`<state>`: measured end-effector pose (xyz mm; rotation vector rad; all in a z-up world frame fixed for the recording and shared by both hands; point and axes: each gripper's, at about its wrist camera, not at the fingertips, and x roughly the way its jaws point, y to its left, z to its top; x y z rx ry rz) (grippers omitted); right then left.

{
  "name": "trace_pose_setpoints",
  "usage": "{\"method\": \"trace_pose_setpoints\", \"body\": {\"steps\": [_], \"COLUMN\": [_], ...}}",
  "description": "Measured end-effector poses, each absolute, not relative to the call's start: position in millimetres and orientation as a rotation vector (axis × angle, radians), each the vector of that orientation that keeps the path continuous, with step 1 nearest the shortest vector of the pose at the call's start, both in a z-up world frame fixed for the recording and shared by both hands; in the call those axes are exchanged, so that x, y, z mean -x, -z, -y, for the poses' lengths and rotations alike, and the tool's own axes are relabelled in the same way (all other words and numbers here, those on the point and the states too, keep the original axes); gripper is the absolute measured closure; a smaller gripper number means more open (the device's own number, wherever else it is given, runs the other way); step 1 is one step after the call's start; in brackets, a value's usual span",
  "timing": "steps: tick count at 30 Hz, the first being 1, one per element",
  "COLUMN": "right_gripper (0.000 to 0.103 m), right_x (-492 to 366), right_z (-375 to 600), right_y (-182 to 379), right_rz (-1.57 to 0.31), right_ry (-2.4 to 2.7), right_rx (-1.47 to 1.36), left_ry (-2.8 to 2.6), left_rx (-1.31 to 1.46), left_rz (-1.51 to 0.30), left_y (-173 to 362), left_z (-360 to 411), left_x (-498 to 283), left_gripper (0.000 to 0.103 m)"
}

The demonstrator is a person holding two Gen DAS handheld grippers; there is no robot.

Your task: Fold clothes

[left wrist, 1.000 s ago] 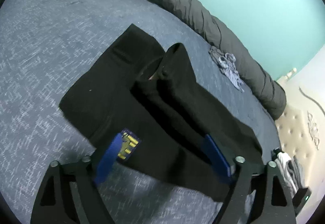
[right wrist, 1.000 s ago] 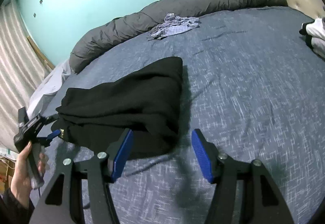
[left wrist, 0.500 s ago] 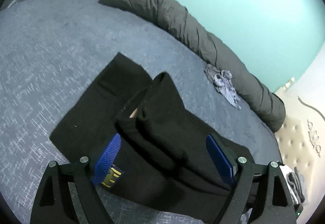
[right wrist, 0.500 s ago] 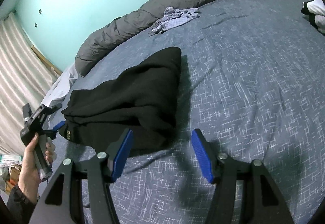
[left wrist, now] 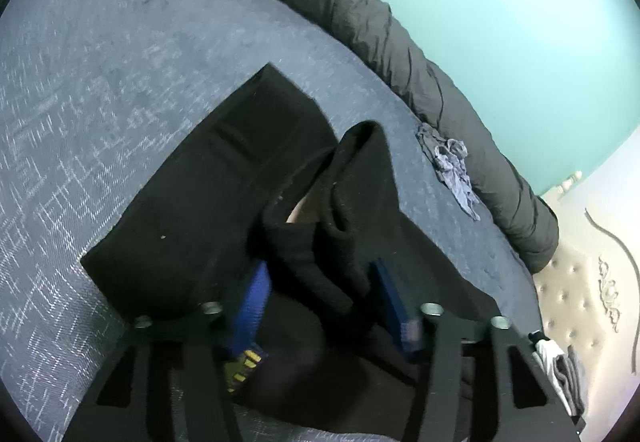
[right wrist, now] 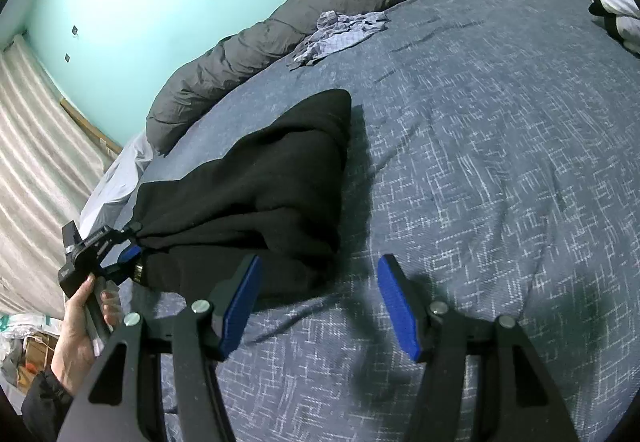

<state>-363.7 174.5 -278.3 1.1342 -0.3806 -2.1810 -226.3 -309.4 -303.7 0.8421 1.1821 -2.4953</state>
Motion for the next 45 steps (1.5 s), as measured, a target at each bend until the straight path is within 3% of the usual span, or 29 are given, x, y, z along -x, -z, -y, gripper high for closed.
{"method": "trace_pose_setpoints", "body": {"steps": [3,9,14,19,21,27,31,45], "right_gripper": [0.042,0.042,0.042,0.042,0.042,0.042,0.042,0.042], "right_x": [364,367,368,372,374,379,381,390], "right_z": [-174,-175,-175,-179,-181,-186,-191,-199], "right_y": [278,277,275,276,277,274,275,274], "right_rz": [0.382,0.404,0.409,0.427,0.440,0.461,0.487,0.492], "right_ry": [2.178,2.172,2.167,2.173,2.172,2.182,2.192,2.185], "right_rx": [-1.133,-1.135,-1.136,-1.144,-1.150,-1.146,-1.158,-1.154], "left_ry": [2.502,2.559,2.483,2.438,2.427,2.468,2.572,2.557], "left_rx": [-0.821,-0.758,-0.825,-0.838,-0.819,-0.746,-0.814,-0.972], "left_rz": [-1.214,-1.090,-1.151,-1.180,-1.146,-1.012,-0.921,-0.912], "left_y": [302,276,295,308,301,271,269,296], "left_z": [311,300,308,312,311,290,265,259], "left_x": [223,203,203,203,200,192,210,226], "left_gripper": [0.088,0.092,0.092,0.084,0.071,0.054,0.053,0.052]}}
